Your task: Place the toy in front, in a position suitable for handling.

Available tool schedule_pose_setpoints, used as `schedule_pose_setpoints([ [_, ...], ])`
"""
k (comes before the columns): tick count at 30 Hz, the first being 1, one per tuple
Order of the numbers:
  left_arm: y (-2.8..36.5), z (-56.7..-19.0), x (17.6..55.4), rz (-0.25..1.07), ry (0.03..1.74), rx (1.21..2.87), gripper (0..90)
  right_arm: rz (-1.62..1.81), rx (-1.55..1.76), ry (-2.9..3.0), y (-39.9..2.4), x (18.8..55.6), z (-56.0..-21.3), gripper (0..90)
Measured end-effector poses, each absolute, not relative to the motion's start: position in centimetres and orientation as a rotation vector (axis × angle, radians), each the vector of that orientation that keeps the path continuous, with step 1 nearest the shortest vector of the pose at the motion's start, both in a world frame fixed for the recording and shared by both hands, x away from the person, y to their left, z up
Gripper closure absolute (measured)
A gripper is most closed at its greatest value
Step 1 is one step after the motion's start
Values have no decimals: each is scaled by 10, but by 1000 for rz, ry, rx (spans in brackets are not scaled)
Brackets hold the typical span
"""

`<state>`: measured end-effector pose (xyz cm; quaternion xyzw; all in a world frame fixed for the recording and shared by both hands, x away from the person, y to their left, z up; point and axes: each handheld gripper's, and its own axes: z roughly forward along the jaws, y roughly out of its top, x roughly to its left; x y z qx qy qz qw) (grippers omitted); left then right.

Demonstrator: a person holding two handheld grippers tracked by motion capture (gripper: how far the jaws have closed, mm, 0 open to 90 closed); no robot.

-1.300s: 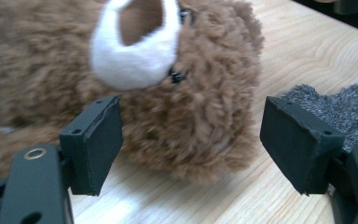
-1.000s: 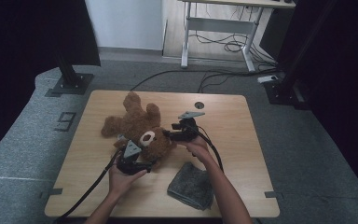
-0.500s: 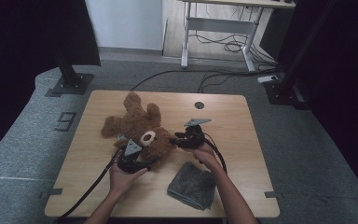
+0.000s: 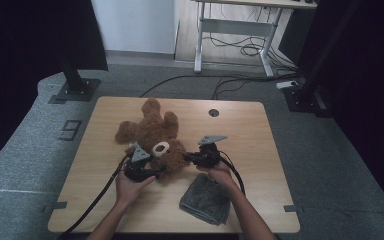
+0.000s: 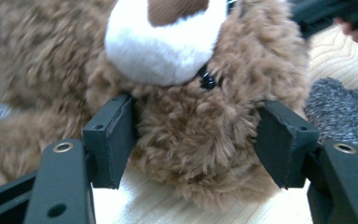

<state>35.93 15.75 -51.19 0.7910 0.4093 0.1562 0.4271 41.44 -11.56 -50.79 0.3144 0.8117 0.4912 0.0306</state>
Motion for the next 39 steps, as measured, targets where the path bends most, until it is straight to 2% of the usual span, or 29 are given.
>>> schedule_pose_setpoints([
  [6, 164, -510, 364, 414, 1044, 1985, 327, 1524, 947, 2526, -113, 395, -511, 857],
  [13, 176, -509, 368, 430, 1078, 1970, 374, 1557, 910, 2537, -96, 385, -511, 848],
  [15, 179, -509, 369, 420, 1084, 1955, 375, 1558, 896, 2523, -94, 384, -510, 796],
  [17, 181, -509, 369, 415, 1084, 1947, 374, 1584, 885, 2479, -98, 383, -504, 652],
  [20, 181, -507, 367, 403, 1078, 1943, 370, 1530, 917, 2340, -114, 385, -489, 511],
  [25, 179, -501, 358, 368, 1063, 1935, 353, 1506, 991, 2231, -131, 401, -478, 448],
  [30, 170, -494, 349, 352, 1038, 1920, 282, 1484, 1122, 2191, -140, 441, -474, 367],
  [32, 164, -491, 348, 347, 1031, 1931, 264, 1484, 1137, 2182, -140, 446, -474, 365],
  [34, 158, -491, 348, 344, 1032, 1945, 235, 1474, 1174, 2192, -137, 456, -473, 326],
  [39, 146, -494, 351, 348, 1038, 1956, 196, 1466, 1208, 2173, -128, 477, -475, 321],
])
